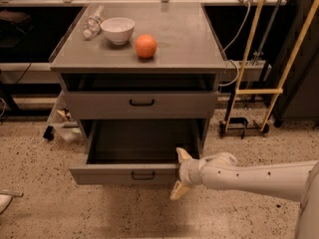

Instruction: Open middle drawer

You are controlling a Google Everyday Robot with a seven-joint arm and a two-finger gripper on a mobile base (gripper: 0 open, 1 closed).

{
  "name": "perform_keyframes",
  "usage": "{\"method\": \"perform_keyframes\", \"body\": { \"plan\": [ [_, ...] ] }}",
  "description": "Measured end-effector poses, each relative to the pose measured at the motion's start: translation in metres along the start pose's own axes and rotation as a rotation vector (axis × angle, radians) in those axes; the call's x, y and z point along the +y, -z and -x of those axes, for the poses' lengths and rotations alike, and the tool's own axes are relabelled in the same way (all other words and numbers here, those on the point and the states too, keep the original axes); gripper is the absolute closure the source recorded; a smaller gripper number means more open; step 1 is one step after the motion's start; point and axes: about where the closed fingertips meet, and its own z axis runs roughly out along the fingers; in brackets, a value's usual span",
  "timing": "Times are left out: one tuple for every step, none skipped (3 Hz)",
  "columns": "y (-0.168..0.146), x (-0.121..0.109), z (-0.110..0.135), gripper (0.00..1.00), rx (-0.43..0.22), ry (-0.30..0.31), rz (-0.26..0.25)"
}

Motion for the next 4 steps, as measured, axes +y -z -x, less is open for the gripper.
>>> {"method": "perform_keyframes", "body": {
  "plan": [
    [-0.029, -0.003, -0.016, 0.00, -0.015, -0.082, 0.051],
    [-0.033, -0.019, -0.027, 0.00, 0.000, -0.060, 0.067],
    [-0.032, -0.019, -0.026, 0.19, 0.001, -0.059, 0.066],
    [-0.032, -0.019, -0.026, 0.42, 0.001, -0.059, 0.066]
  ]
}}
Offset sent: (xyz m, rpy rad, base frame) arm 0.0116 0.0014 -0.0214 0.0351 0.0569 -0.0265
